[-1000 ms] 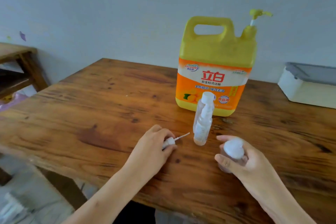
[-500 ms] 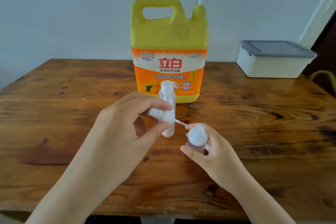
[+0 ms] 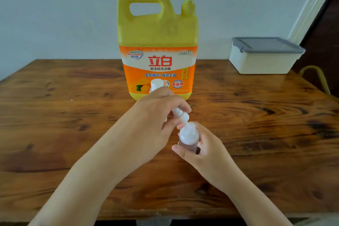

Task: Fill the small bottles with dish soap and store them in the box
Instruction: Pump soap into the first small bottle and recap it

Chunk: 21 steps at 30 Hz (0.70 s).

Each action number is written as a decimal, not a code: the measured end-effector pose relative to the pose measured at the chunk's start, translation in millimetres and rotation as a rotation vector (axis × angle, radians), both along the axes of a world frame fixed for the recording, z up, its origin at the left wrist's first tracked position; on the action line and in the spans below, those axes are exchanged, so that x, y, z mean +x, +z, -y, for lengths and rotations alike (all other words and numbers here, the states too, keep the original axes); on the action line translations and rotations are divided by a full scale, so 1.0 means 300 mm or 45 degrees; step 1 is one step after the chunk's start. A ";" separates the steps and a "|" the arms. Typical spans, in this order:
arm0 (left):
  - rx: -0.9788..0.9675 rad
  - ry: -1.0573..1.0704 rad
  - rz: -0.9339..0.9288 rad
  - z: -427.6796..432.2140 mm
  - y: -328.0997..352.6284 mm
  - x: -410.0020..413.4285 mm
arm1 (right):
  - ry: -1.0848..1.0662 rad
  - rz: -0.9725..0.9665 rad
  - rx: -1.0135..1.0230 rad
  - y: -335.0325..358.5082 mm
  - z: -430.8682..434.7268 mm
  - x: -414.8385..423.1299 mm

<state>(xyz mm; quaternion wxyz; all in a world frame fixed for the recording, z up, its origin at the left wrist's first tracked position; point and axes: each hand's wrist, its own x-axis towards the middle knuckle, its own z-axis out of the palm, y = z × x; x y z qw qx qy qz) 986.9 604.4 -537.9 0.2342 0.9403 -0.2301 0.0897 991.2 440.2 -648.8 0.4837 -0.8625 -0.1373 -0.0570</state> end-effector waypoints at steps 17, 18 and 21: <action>-0.257 0.024 -0.057 0.068 -0.125 0.026 | -0.038 0.142 -0.019 0.010 -0.028 -0.001; -0.269 0.036 -0.059 0.069 -0.130 0.028 | -0.050 0.174 -0.024 0.008 -0.029 -0.003; -0.249 0.111 -0.056 0.078 -0.143 0.040 | -0.039 0.164 -0.041 0.007 -0.027 -0.003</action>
